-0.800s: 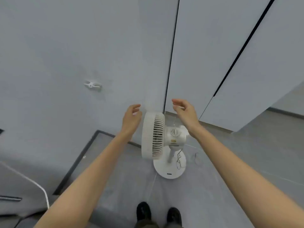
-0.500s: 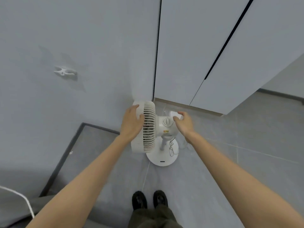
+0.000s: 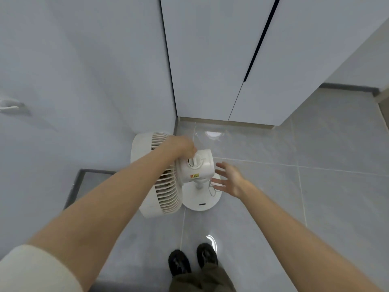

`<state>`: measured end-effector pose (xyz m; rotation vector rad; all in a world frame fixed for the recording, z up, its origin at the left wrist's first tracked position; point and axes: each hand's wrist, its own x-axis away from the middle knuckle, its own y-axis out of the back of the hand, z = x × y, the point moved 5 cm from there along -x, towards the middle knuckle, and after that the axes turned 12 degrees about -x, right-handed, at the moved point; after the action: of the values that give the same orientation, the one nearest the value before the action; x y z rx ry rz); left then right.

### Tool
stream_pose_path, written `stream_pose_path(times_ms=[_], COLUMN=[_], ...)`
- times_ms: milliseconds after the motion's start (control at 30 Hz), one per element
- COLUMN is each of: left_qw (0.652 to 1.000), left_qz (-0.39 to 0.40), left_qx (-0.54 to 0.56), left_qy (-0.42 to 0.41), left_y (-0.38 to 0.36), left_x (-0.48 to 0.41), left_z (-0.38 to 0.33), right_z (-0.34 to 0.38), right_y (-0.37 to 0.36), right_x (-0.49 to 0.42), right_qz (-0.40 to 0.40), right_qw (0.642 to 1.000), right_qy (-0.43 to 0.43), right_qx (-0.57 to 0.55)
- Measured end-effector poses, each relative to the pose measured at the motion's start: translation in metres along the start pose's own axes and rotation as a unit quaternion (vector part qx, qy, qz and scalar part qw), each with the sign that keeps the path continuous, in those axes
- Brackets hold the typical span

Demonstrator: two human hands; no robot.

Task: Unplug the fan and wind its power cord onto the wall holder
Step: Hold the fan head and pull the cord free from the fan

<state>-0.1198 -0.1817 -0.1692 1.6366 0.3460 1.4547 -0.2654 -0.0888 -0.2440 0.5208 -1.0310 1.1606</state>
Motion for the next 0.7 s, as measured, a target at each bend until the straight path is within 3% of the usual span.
stream_pose_path(times_ms=[100,167,333,567,700], left_qw=[0.996,0.994,0.992,0.984,0.978], left_qz=[0.076,0.084,-0.055,-0.140,-0.183], left_qx=[0.033,0.054,0.111,0.108,0.103], left_qy=[-0.021,-0.036,-0.037,-0.011,-0.015], left_y=[-0.002,-0.001,-0.001,-0.009,-0.014], left_x=[-0.016,-0.030,-0.045,-0.031,-0.014], left_z=[-0.004,-0.012,-0.022,-0.029,-0.030], right_z=[-0.014,-0.025,-0.041,-0.048,-0.063], right_y=[0.008,0.010,0.007,0.018,0.019], right_x=[-0.019,-0.036,-0.069,-0.102,-0.127], right_qz=[-0.016,0.000,0.009,0.005,-0.004], right_qw=[1.000,0.999,0.999,0.988,0.921], right_qy=[-0.017,-0.047,-0.045,0.105,0.211], right_qx=[0.009,-0.015,0.021,0.117,0.326])
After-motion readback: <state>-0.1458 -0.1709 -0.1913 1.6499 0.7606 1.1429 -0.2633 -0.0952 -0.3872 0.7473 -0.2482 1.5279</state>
